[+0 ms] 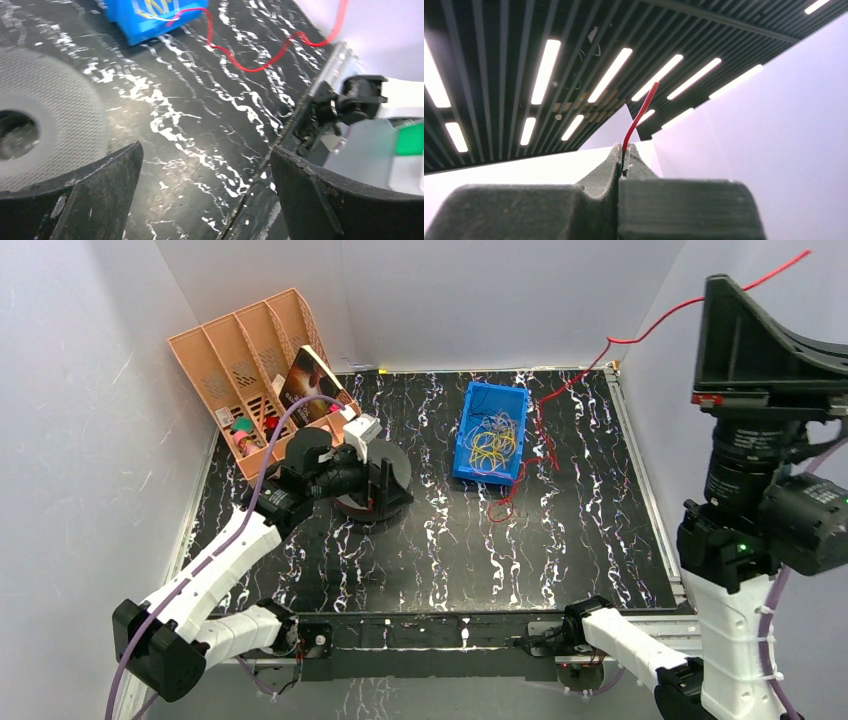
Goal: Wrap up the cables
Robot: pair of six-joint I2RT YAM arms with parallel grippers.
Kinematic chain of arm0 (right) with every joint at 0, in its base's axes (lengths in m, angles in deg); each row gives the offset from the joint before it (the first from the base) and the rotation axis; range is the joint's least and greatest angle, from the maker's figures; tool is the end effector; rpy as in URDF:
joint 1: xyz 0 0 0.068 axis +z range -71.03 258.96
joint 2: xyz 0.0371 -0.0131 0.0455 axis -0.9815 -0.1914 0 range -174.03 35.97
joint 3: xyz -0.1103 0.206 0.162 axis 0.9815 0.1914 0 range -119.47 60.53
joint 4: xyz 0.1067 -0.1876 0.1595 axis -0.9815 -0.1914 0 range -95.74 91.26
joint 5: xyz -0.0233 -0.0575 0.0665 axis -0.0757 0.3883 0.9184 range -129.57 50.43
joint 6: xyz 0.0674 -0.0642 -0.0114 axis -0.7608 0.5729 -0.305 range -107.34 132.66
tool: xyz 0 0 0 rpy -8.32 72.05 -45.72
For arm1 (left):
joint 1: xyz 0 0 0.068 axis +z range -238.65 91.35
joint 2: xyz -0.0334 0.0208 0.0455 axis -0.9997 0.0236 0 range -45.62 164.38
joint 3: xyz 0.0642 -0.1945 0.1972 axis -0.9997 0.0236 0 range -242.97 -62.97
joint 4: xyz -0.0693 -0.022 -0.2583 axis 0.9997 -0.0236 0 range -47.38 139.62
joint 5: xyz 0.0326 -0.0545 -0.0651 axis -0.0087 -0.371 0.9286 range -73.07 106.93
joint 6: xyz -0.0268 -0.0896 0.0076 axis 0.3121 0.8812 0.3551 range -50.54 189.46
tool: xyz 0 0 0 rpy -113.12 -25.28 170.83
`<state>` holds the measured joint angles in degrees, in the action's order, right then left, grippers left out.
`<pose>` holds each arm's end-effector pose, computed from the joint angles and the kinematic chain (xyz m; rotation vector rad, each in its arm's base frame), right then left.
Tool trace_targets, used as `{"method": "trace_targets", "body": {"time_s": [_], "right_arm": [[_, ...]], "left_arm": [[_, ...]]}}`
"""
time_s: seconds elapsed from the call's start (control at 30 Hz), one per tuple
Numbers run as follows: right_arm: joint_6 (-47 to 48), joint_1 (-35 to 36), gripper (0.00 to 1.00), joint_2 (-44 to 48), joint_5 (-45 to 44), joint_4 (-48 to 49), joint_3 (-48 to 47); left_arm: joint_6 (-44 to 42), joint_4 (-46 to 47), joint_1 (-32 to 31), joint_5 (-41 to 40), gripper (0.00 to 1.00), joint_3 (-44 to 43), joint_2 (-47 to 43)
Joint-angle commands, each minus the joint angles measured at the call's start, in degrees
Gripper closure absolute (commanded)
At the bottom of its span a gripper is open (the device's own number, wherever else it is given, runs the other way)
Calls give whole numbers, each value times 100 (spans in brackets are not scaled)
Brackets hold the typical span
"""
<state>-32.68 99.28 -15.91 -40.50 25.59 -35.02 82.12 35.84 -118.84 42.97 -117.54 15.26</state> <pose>0.0474 0.0161 0.6953 0.1043 0.3921 1.1280 0.2269 -0.1750 0.3348 0.6157 1.9009 -0.9284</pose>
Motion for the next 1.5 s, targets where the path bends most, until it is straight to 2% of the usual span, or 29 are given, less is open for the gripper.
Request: {"method": "trace_targets", "body": {"time_s": [0.0, 0.1, 0.23, 0.33, 0.57, 0.8, 1.1, 1.17, 1.37, 1.47], "right_arm": [[-94, -13, 100, 151, 55, 502, 155], [-58, -10, 100, 133, 89, 448, 209], [-105, -11, 100, 58, 80, 283, 195], [-120, -13, 100, 30, 138, 266, 192], [-89, -14, 100, 190, 231, 276, 515], [42, -11, 100, 507, 107, 237, 941], [52, -12, 100, 647, 151, 179, 1107], [78, -10, 100, 673, 151, 162, 1117], [150, -12, 100, 727, 187, 89, 1066], [161, -12, 100, 739, 201, 61, 1072]], "left_arm": [[234, 689, -375, 1161, 2, -212, 177], [371, 1368, -952, 1127, 2, -184, 271], [168, 2146, -1591, 648, 2, -136, 683], [-9, 2706, -1826, 207, 2, -101, 1140], [-389, 3825, -2270, 70, 2, -65, 2105], [-742, 3969, -2696, -69, 2, -473, 2712], [-1178, 4521, -2966, -772, 2, -592, 3237], [-1199, 4577, -2986, -850, 8, -652, 3342], [-1194, 4696, -3048, -847, 36, -820, 3518], [-1176, 4693, -3093, -739, 40, -925, 3561]]}}
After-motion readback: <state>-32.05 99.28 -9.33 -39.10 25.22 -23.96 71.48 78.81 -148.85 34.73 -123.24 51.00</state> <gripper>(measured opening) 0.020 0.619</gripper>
